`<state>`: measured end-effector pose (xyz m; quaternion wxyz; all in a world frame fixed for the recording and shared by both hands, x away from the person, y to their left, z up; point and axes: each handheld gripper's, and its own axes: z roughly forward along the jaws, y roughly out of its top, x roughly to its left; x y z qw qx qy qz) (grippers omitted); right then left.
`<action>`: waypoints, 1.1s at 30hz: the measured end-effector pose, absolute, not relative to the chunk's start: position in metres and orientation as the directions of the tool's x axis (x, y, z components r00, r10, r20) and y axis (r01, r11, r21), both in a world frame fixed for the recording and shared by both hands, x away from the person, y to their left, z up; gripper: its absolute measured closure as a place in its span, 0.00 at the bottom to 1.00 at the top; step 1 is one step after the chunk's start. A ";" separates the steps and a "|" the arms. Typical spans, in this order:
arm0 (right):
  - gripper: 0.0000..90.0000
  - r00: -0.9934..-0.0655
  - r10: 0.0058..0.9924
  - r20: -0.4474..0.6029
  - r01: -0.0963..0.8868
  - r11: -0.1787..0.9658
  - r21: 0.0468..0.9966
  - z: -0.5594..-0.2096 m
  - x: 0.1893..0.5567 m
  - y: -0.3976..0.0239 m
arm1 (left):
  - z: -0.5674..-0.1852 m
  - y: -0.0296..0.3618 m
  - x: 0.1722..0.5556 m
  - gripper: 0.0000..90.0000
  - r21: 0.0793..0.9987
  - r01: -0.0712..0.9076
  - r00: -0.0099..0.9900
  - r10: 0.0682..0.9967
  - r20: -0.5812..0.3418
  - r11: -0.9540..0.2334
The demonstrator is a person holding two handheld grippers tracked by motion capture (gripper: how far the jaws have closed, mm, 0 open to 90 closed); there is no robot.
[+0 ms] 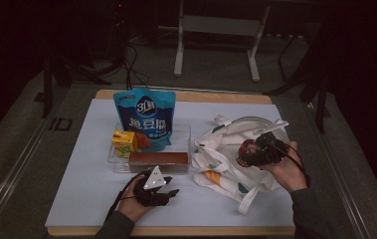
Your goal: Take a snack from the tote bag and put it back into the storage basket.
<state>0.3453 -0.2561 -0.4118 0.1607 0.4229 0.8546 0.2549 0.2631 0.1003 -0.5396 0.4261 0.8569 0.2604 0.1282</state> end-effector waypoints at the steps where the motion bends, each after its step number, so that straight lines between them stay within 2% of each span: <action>1: 0.28 -0.595 0.802 -0.061 0.636 0.515 0.575 -0.409 0.345 -0.254 | -0.540 0.100 0.263 0.54 0.797 0.337 0.831 0.556 -0.001 -0.502; 15: 0.28 -0.626 0.775 -0.086 0.597 0.547 0.586 -0.393 0.343 -0.244 | -0.540 0.100 0.263 0.54 0.797 0.337 0.831 0.556 -0.003 -0.500; 33: 0.28 -0.666 0.743 -0.064 0.558 0.553 0.618 -0.376 0.340 -0.226 | -0.539 0.101 0.263 0.54 0.798 0.335 0.832 0.555 0.000 -0.501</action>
